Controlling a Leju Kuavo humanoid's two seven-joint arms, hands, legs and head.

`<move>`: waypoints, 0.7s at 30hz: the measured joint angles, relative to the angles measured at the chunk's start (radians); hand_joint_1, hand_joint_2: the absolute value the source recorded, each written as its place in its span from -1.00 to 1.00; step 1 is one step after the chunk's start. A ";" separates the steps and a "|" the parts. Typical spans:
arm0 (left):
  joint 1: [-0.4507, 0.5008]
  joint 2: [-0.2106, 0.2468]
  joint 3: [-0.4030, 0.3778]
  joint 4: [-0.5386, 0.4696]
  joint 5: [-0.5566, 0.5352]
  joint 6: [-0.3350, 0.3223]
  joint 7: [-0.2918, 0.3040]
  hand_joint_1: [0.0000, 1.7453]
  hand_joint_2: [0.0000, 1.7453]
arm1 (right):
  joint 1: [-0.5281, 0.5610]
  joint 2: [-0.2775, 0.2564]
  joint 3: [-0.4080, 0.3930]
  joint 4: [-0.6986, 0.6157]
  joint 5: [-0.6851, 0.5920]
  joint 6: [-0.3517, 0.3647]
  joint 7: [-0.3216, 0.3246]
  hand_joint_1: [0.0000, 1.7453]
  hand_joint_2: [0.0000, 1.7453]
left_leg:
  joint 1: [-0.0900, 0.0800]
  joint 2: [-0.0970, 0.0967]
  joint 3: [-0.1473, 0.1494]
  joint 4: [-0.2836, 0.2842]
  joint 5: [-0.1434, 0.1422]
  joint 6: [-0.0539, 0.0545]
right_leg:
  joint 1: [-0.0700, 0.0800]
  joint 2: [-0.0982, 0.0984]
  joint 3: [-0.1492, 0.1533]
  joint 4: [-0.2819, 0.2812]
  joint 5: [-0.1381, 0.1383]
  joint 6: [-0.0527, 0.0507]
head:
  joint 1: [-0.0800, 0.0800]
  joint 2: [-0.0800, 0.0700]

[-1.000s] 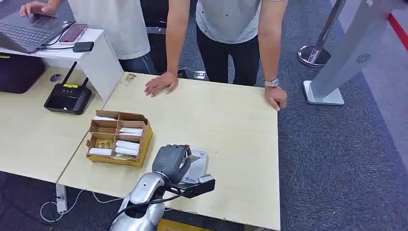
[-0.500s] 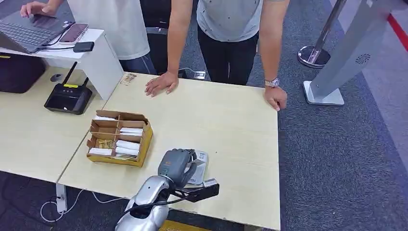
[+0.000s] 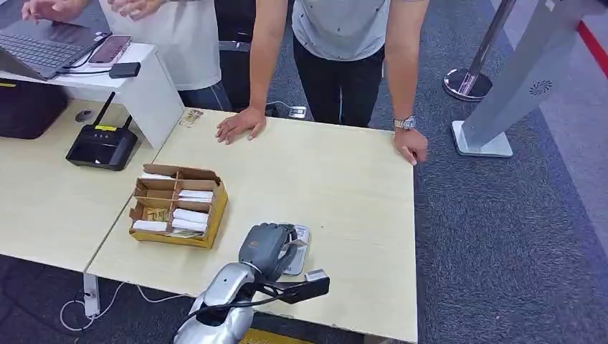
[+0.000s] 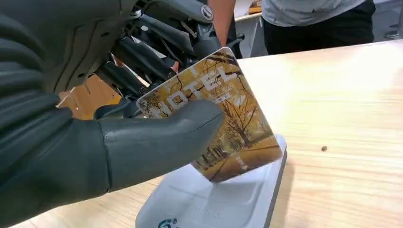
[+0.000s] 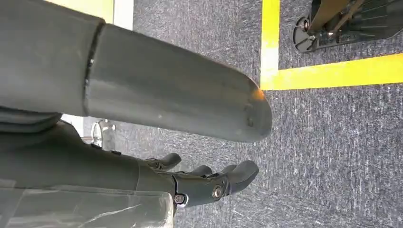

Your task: Pass the card to the sensor for recognition and then transmit it.

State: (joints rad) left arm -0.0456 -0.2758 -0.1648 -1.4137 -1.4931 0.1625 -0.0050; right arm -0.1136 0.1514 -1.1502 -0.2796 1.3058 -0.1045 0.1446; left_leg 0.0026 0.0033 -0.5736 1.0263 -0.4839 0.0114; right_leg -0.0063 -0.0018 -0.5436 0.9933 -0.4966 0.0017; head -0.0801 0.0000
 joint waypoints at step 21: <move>-0.178 0.203 0.111 -0.285 -0.079 -0.019 0.241 1.00 1.00 | 0.003 0.000 0.000 0.000 0.034 0.010 -0.004 -1.00 -1.00 | 0.001 0.000 -0.001 0.000 0.001 -0.001 | 0.000 0.000 0.000 0.001 0.000 0.000 | 0.000 0.000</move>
State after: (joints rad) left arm -0.2235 -0.0724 -0.0542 -1.6991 -1.5717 0.1430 0.2358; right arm -0.1105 0.1514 -1.1501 -0.2796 1.3401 -0.0950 0.1404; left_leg 0.0034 0.0032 -0.5742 1.0260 -0.4831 0.0102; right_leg -0.0062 -0.0018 -0.5440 0.9946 -0.4967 0.0015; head -0.0801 0.0004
